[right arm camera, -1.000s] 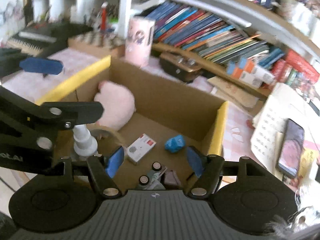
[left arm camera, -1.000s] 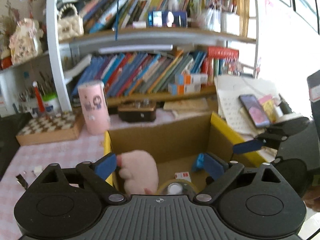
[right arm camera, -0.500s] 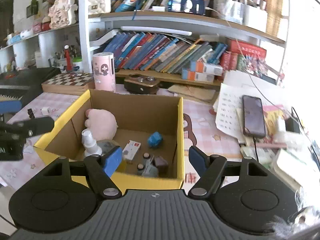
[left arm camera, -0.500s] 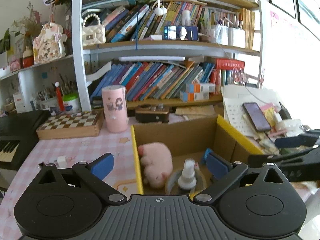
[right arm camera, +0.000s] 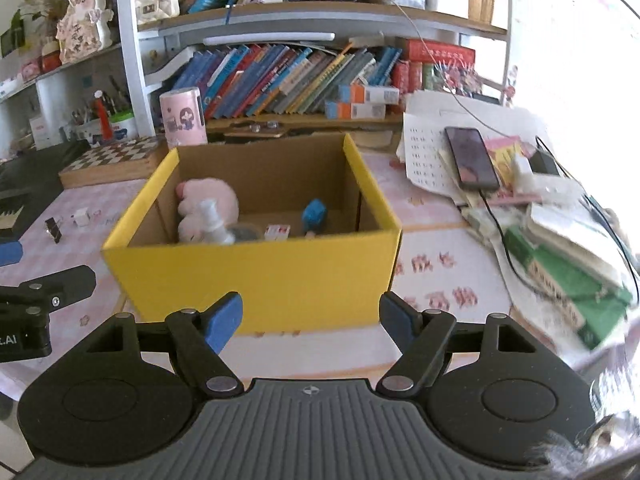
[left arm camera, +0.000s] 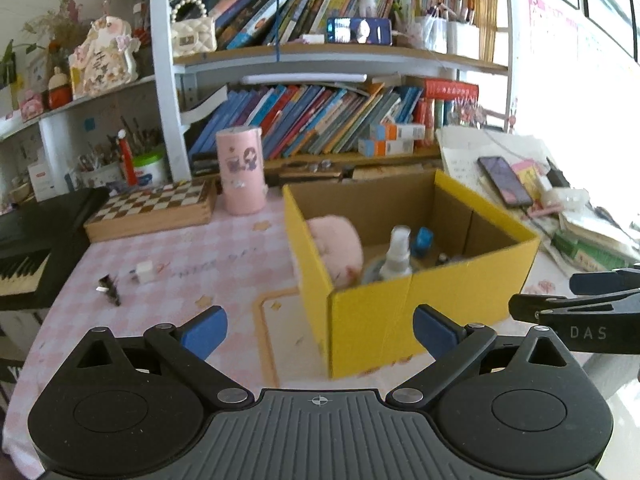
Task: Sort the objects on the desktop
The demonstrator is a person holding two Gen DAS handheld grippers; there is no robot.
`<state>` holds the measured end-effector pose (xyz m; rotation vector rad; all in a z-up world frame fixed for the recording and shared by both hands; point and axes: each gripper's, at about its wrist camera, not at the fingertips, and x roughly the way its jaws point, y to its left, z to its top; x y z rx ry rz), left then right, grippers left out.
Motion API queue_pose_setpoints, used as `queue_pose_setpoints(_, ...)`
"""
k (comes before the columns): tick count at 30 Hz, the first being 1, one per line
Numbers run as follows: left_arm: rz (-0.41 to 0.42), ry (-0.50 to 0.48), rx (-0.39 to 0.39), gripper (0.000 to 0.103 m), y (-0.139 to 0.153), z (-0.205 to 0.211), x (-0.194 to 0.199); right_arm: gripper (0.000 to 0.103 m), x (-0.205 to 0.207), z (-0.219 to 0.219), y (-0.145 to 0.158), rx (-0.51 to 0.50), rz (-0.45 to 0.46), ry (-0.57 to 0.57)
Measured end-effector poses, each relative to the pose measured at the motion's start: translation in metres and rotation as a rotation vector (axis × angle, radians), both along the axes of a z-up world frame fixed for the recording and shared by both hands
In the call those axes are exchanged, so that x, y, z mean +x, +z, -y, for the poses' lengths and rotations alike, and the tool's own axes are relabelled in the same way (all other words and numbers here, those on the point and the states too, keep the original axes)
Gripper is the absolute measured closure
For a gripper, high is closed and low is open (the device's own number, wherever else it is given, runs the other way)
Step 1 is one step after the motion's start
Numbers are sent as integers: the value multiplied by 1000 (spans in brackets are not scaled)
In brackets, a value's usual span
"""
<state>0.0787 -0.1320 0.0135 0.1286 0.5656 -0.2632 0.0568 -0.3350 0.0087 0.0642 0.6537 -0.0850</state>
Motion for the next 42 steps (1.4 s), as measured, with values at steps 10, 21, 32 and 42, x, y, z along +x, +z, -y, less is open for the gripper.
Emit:
queue_pose_setpoints(10, -56, -39, 63, 2, -10, -40, -27, 26, -39, -53, -10, 9, -42, -44)
queue_pose_setpoints(21, -95, -90, 103, 2, -20, -79, -54, 25, -72, -107, -23, 23, -94, -30)
queue_pose_setpoints(32, -128, -17, 87, 2, -26, -122, -68, 25, -80, -155, -30, 1, -133, 74)
queue_pose_setpoints(42, -131, 85, 74, 2, -25, -158, -76, 25, -73, -189, -29, -7, -133, 173)
